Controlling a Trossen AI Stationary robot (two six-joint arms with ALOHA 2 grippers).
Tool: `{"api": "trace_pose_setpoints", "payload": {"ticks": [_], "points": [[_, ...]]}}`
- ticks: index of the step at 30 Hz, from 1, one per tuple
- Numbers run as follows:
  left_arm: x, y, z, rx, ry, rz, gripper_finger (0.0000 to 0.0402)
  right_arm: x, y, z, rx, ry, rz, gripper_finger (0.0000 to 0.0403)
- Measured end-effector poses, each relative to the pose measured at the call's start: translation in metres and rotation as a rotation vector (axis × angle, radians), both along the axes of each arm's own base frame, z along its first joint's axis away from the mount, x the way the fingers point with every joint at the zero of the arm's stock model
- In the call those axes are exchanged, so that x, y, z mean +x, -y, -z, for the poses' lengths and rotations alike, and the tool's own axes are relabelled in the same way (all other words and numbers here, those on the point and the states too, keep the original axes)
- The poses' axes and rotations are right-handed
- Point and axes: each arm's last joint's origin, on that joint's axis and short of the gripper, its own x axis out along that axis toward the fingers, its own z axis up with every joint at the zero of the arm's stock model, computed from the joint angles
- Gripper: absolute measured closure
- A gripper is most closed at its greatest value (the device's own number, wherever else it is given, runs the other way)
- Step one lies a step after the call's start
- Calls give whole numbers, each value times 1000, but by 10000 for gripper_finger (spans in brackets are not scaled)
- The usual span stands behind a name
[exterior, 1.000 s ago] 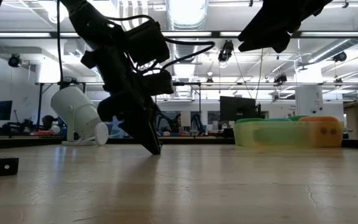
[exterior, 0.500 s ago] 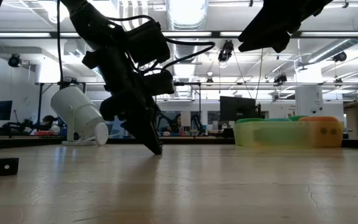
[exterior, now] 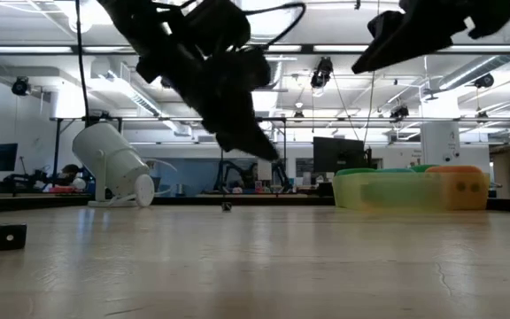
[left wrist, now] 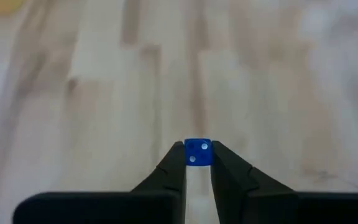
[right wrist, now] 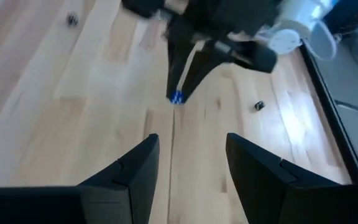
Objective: Pick & Place Dice
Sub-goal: Put the small blue dice into the yellow bin
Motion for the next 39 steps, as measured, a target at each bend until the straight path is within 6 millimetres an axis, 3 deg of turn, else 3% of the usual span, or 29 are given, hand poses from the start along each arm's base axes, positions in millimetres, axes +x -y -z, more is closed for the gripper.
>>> {"api": "trace_pose_setpoints", "payload": {"ticks": [10,26,30,39], "points": [[14,-10,-15,-140,205,-36,356,-11,-13,4,-7,-73,-55,220],[64,-14,27,-87,101,-34,350,-19,-16,-3,40,-38,-51,220],[69,-15,38,-81,55,-40,333,-19,-16,-3,45,-38,-49,220],[70,-13,41,-78,44,-40,326,-19,-17,-4,48,-28,-51,220]]}}
